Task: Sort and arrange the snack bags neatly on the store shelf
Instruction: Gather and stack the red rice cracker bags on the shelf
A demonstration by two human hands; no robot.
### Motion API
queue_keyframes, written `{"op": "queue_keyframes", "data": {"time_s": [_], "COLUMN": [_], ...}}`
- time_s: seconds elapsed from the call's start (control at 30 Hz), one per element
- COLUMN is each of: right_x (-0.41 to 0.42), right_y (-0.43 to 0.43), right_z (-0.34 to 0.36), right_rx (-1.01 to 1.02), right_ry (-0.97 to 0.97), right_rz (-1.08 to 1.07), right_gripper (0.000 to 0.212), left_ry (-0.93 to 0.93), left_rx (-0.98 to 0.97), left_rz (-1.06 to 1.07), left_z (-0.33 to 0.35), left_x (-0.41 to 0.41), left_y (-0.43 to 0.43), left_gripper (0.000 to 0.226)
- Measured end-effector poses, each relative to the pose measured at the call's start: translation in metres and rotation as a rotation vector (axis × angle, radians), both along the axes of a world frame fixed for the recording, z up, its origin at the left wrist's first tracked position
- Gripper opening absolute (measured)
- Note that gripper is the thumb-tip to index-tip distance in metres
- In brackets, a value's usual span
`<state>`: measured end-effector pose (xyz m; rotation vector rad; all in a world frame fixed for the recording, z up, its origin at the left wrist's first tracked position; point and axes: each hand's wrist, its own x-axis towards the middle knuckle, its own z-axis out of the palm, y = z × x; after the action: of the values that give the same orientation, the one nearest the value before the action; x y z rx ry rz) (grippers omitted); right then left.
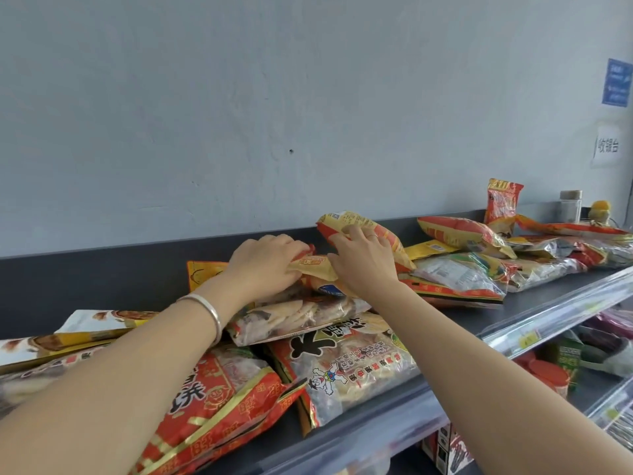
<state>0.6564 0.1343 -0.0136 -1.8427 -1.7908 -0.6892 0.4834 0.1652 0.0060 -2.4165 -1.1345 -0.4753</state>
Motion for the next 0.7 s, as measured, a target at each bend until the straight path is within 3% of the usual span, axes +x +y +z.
{"op": "queue_keyframes", "data": {"time_s": [0.27, 0.47, 0.7], "right_x": [-0.112, -0.231, -0.361], "right_y": [0.007, 0.010, 0.008], "right_z": [-0.005, -0.005, -0.002], "right_rx": [0.032, -0.009, -0.110], "right_ry": [-0.115, -0.166, -0.183], "right_rz": [0.349, 0.629, 0.804], "right_gripper": [0.034, 0.035, 0.039], "left_ry": [0.048, 0.049, 0.032], "left_rx": [0.124, 0.060, -0.029], "left_rz": [0.213, 0.462, 0.690], "left_z": [0.015, 0.017, 0.012], "left_x": [-0.126, -0.251, -0.382], "left_y": [-0.042, -0.074, -0.108], "left_gripper": [0.027, 0.026, 0.033]}}
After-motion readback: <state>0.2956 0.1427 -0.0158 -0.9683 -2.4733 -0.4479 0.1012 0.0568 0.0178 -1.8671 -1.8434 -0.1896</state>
